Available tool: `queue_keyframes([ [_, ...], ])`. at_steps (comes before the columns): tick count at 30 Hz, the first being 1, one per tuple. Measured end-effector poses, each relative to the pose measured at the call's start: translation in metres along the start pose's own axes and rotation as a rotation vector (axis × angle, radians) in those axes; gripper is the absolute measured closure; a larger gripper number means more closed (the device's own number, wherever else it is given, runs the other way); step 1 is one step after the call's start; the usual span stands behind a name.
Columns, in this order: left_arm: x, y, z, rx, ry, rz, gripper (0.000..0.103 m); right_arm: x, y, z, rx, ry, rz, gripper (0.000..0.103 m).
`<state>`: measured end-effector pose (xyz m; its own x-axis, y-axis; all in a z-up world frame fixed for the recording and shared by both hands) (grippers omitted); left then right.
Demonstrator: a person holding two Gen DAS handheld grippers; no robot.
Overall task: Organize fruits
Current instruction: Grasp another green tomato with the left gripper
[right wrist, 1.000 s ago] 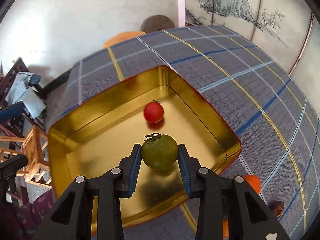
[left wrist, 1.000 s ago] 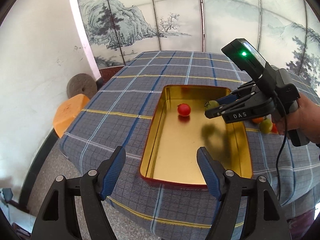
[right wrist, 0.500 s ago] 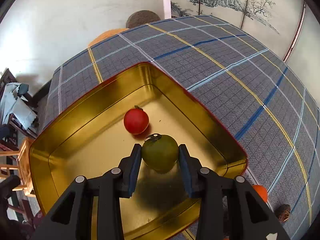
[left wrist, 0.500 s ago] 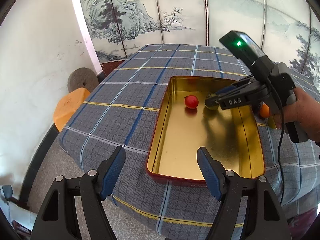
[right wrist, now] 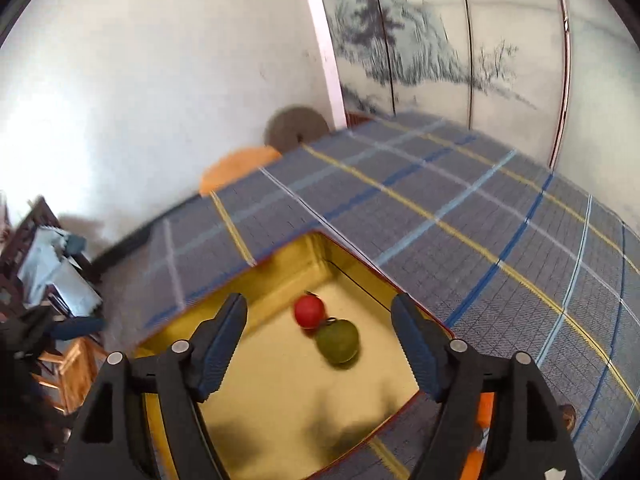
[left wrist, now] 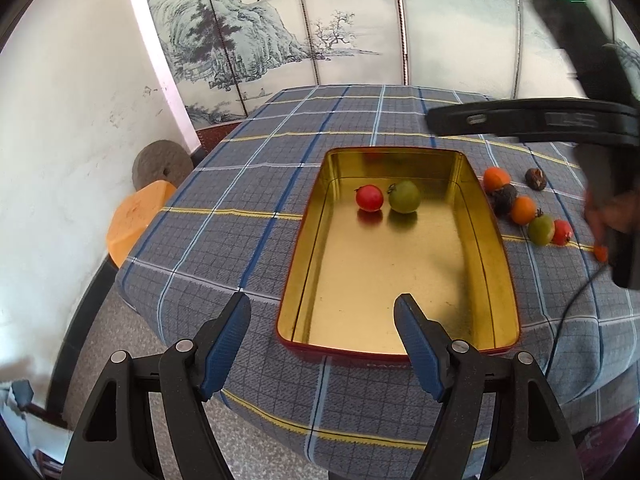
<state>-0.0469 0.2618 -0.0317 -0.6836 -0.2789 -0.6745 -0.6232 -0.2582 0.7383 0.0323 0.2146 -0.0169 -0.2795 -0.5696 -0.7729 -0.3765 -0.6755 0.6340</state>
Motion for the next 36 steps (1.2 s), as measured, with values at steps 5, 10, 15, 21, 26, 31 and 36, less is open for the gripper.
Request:
queue_keyframes([
  [5,0.001,0.006,-0.013,0.015,-0.033,-0.005,0.028,0.027,0.075,0.013,0.032,0.016,-0.126,0.018],
  [10,0.002,0.014,-0.041,0.078,-0.095,-0.008,0.028,0.093,0.156,-0.014,0.22,-0.071,-0.17,0.0],
  [15,0.0,0.019,-0.086,0.199,-0.145,0.02,0.028,0.17,0.221,-0.062,0.368,-0.244,-0.13,0.0],
  [21,-0.01,0.013,-0.155,0.364,-0.144,0.103,0.036,0.246,0.254,-0.11,0.46,-0.43,-0.091,0.0],
  [26,-0.02,-0.018,-0.201,0.4,-0.077,0.188,0.042,0.279,0.252,-0.129,0.418,-0.515,-0.126,0.0],
  [31,-0.027,-0.057,-0.216,0.369,0.023,0.273,0.051,0.295,0.248,-0.134,0.372,-0.508,-0.133,0.0],
  [36,-0.023,-0.088,-0.222,0.313,0.079,0.314,0.054,0.3,0.246,-0.138,0.322,-0.523,-0.157,0.0],
])
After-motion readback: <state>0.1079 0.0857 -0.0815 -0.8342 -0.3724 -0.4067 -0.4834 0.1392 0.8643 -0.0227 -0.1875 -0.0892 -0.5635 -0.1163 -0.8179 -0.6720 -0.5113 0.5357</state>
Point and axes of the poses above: each gripper's, at about its wrist camera, not at the fingertips, and y roughly against the way its jaws point, z to its left, x to its underside, the point moved 5 cm from there along -y, roughly the way its jaws point, and after that the axes turned 13 degrees about y, right-handed, at the moved point
